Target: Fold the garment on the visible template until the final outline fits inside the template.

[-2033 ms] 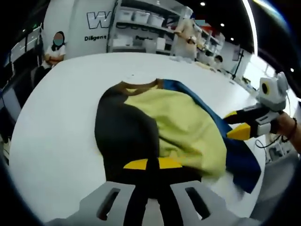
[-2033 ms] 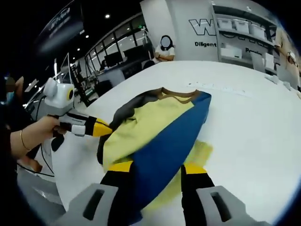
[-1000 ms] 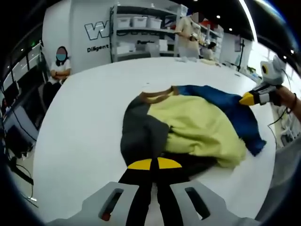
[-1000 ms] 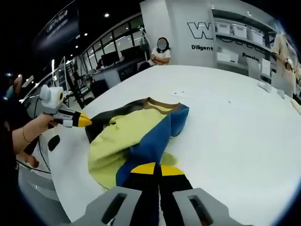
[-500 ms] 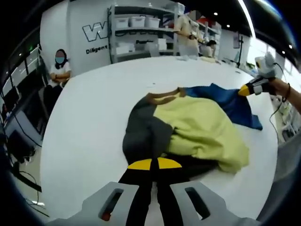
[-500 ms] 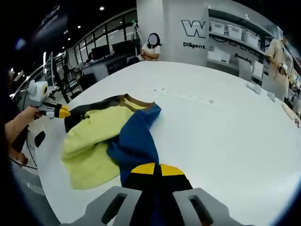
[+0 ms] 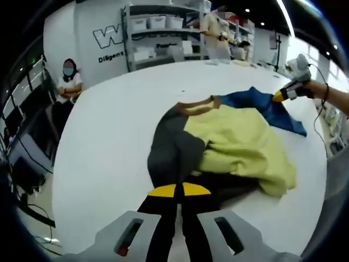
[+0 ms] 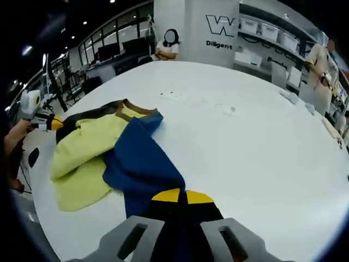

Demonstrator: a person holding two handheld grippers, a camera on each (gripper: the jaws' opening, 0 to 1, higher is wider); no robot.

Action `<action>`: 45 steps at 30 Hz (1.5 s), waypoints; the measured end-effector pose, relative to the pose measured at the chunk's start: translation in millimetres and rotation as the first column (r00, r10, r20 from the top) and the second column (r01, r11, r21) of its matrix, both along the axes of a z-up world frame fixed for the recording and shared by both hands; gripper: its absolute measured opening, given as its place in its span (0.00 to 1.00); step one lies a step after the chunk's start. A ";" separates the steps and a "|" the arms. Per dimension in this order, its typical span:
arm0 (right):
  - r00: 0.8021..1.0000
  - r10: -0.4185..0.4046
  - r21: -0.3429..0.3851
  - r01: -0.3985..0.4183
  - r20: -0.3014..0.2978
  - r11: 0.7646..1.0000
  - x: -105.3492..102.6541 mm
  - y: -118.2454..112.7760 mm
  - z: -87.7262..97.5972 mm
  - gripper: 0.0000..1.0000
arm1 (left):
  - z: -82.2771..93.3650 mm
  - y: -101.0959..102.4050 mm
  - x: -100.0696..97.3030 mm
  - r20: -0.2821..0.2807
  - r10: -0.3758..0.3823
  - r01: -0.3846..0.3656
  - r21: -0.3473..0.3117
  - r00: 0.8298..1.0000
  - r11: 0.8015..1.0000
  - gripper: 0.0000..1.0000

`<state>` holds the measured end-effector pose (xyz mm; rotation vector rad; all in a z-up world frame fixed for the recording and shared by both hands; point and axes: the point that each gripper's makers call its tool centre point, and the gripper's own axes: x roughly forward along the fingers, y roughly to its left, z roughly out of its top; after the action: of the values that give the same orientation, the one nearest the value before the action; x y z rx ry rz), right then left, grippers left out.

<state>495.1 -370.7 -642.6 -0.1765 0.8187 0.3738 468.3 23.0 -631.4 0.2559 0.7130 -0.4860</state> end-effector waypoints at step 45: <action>0.996 -0.070 -0.173 0.059 -0.058 0.983 42.1 -70.6 -17.3 0.00 | -9.3 67.2 32.7 -0.078 0.052 -0.041 0.133 0.996 0.990 0.00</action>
<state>537.2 -441.3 -659.9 -0.2988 0.9175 0.2488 501.0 90.2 -640.7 0.3438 0.8304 -0.4069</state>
